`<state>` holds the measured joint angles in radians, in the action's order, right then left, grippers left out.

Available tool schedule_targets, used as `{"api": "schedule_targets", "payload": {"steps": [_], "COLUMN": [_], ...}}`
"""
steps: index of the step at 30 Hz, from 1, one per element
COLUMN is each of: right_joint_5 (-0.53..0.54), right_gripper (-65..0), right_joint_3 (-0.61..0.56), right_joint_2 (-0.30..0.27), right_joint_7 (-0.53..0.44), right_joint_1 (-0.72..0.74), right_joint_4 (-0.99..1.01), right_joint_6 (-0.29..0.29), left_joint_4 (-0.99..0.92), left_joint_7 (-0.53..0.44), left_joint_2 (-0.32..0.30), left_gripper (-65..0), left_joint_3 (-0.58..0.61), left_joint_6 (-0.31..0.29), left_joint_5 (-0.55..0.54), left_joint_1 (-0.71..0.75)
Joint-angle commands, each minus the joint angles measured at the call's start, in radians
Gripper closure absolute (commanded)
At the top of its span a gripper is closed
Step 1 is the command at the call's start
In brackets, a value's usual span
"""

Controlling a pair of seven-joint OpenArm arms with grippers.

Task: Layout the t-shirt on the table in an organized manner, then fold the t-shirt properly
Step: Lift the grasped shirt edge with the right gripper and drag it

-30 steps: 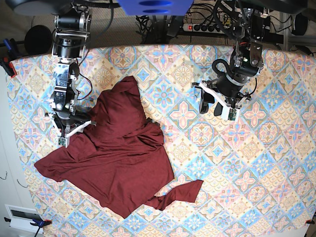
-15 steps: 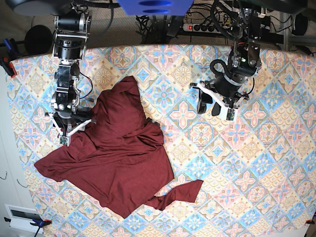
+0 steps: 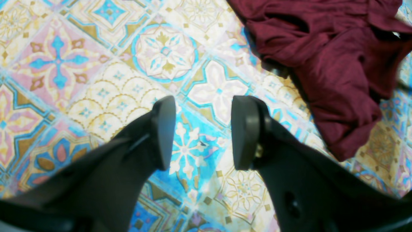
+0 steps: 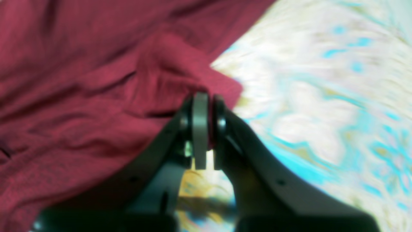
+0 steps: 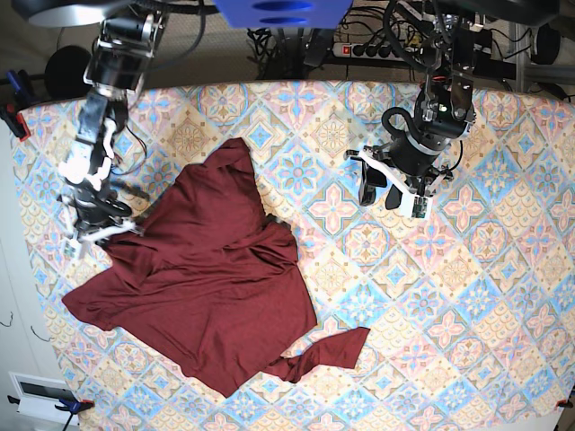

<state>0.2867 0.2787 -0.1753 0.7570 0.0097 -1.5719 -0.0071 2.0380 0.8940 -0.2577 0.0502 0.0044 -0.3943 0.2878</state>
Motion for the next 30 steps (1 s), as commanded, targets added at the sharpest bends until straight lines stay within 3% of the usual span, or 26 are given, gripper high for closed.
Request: {"api": "schedule_targets", "payload": {"steps": [1,7,10,14,17,22,30], "right_joint_5": [0.041,0.194,0.228,0.230,0.230,0.190,0.039], "right_gripper": [-0.6,-0.6,-0.6,-0.6,-0.7,-0.7,-0.7], "right_joint_3": [0.015,0.029,-0.034,-0.187,-0.310,-0.517,-0.823], "right_joint_2": [-0.010,-0.022,-0.017,-0.003,0.049,0.069,0.072], "right_joint_7": [-0.012,0.017,0.019,0.019,0.019,0.074,0.177], "right_joint_1": [-0.003,-0.069,-0.101,-0.115,-0.112,-0.050,0.097], "right_joint_4": [-0.040,-0.150,-0.209,-0.244,-0.250,-0.238,-0.200], "right_joint_6": [0.005,0.006,0.032,0.184,0.255,0.338,0.692], "left_joint_4": [0.016,0.016,0.008,0.003,0.003,0.003,0.002], "left_joint_7": [-0.022,-0.022,-0.022,-0.022,-0.022,-0.022,-0.022], "left_joint_2": [-0.002,-0.002,-0.002,-0.002,-0.009,-0.010,-0.010], "left_gripper": [-27.7,-27.7,-27.7,-27.7,-27.7,-27.7,-27.7], "left_joint_3": [-0.003,-0.003,-0.003,-0.006,-0.010,-0.028,-0.148], "left_joint_6": [-0.001,-0.001,-0.001,-0.001,-0.001,-0.001,-0.001], "left_joint_5": [-0.005,-0.005,-0.005,-0.004,0.001,0.004,0.004], "left_joint_1": [-0.005,-0.005,-0.005,-0.005,0.004,0.029,0.077]}}
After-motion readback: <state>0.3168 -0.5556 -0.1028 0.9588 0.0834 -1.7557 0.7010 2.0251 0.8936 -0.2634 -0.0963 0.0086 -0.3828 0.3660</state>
